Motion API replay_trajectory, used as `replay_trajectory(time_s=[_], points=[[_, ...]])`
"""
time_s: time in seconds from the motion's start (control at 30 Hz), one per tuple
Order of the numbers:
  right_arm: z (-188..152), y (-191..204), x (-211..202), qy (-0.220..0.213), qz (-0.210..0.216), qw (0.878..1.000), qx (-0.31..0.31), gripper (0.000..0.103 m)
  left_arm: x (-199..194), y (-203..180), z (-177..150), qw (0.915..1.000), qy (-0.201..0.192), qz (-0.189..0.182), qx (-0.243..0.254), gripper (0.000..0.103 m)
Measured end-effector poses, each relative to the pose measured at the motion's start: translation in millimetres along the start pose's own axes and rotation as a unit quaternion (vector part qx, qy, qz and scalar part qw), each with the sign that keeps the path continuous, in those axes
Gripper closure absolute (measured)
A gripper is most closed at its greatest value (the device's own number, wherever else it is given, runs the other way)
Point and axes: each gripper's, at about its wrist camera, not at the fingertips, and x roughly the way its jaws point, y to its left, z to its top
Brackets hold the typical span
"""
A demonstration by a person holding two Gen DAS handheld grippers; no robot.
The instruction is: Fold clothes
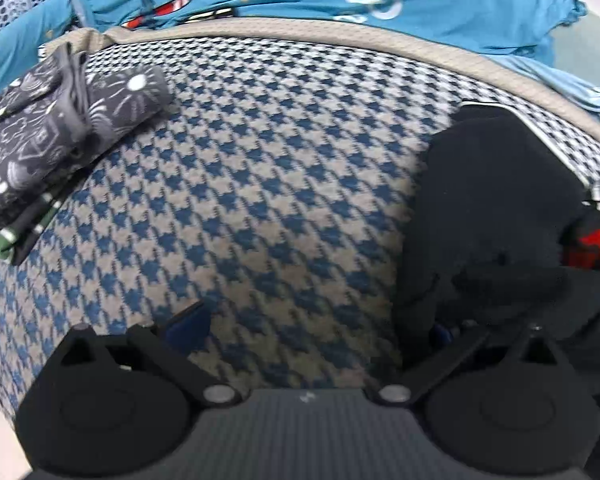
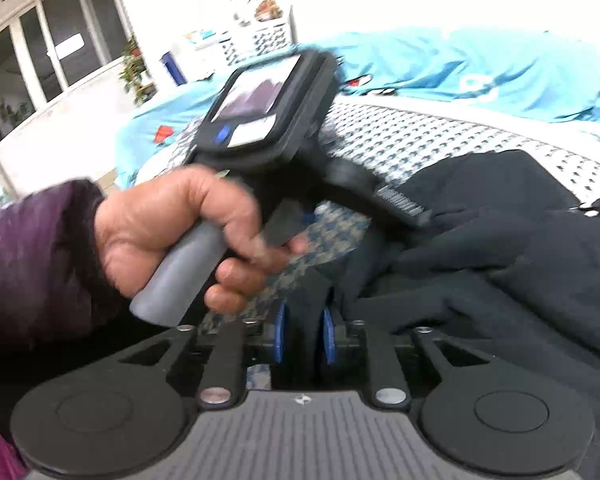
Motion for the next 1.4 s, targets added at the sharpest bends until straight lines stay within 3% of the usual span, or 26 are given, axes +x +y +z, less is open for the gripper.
replay_trajectory(time_s=[0.3, 0.5, 0.73, 1.03, 1.23, 1.3, 1.4], points=[[6.0, -11.4, -36.1, -0.035, -0.047, 0.998, 0.013, 0.069, -0.9, 10.7, 1.1, 0.9978, -0.012, 0.061, -0.025, 0.0], [13.4, -30.8, -53.1, -0.055, -0.117, 0.991, 0.033, 0.067, -10.1, 16.4, 6.6, 0.9941, -0.042, 0.083, -0.056, 0.0], [19.8, -61.7, -60.4, -0.08, -0.176, 0.977, 0.093, 0.066, -30.3, 7.5, 13.1, 0.9941, -0.081, 0.033, -0.065, 0.0], [25.8, -78.1, -59.9, -0.091, -0.217, 0.966, 0.107, 0.065, -47.6, 5.8, 18.4, 0.9884, -0.12, 0.023, -0.091, 0.0], [35.7, -92.6, -57.7, -0.113, -0.278, 0.948, 0.108, 0.051, -51.5, 3.6, 20.3, 0.9861, -0.129, 0.033, -0.1, 0.0], [38.4, -100.2, -55.3, -0.114, -0.292, 0.943, 0.115, 0.042, -51.5, 4.4, 21.1, 0.986, -0.127, 0.027, -0.105, 0.0], [40.8, -112.4, -47.8, -0.106, -0.306, 0.937, 0.126, 0.036, -51.2, 0.9, 20.7, 0.9868, -0.126, 0.022, -0.099, 0.0]])
